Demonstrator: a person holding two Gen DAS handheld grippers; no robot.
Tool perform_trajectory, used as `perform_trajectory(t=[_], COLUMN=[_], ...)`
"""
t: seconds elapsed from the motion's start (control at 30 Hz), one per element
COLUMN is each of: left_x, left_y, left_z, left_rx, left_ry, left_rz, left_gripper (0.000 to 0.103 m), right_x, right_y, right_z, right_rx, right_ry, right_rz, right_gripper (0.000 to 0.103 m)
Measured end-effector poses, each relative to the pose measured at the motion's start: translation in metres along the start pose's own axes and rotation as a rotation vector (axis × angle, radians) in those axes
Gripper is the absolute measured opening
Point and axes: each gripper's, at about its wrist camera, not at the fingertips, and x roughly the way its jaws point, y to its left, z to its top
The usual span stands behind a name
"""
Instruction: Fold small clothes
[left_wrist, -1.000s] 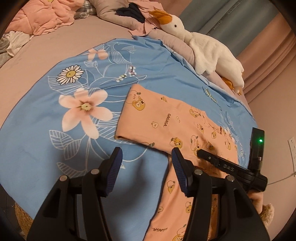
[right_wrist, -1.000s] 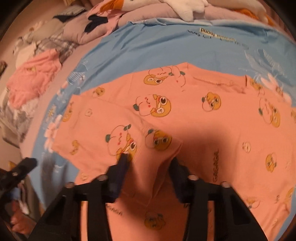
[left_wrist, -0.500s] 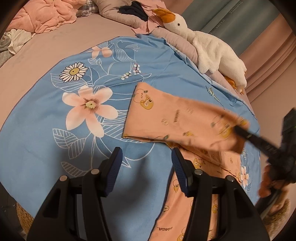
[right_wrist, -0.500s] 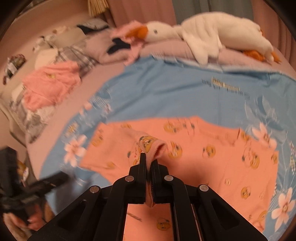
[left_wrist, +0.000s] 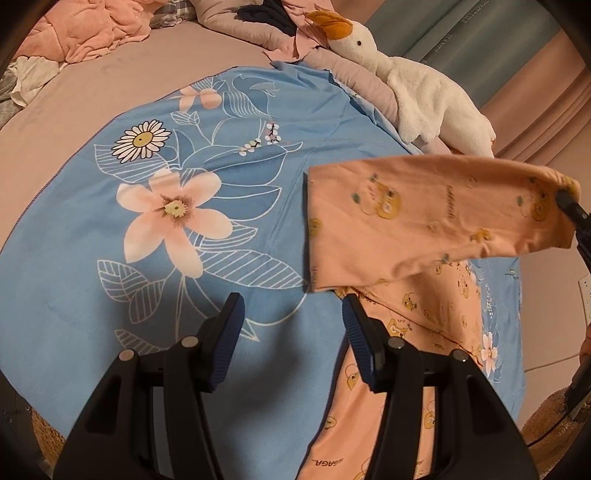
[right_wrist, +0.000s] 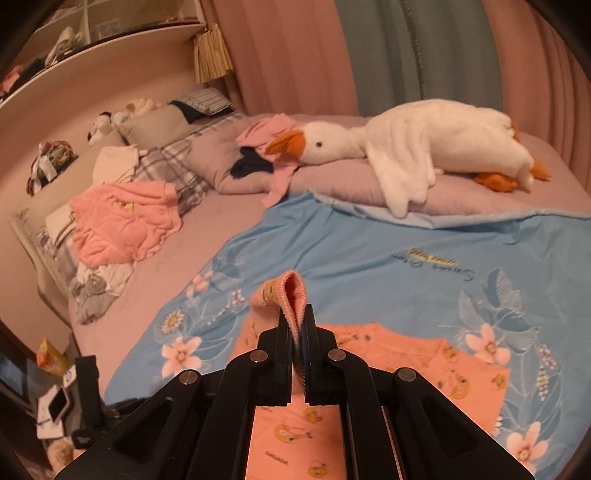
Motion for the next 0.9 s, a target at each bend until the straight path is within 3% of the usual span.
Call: perform_trajectory(t=[0.37,0.63,0.9], left_x=[0.019,0.025,0.047], left_y=[-0.019,-0.045,-0.061], left_z=[0.010,0.028,0.042], left_rx=[0.013,0.054,0.109], left_ry=[0.042,0.021,0.043], left_rz=[-0.033,-0.071,-0.055], left_gripper=[0.054,0.053,0.043], right_x=[-0.026,-0.033,-0.031], right_y=[-0.045,-0.075,-0.103], right_z=[-0.011,-0.026,-0.044], right_rx=[0.110,0.169,0.230], right_ry=[-0.027,-0.011,0.014], right_rz=[-0.060,-0.123,-0.174], right_gripper=[0.005,0.005,0.005])
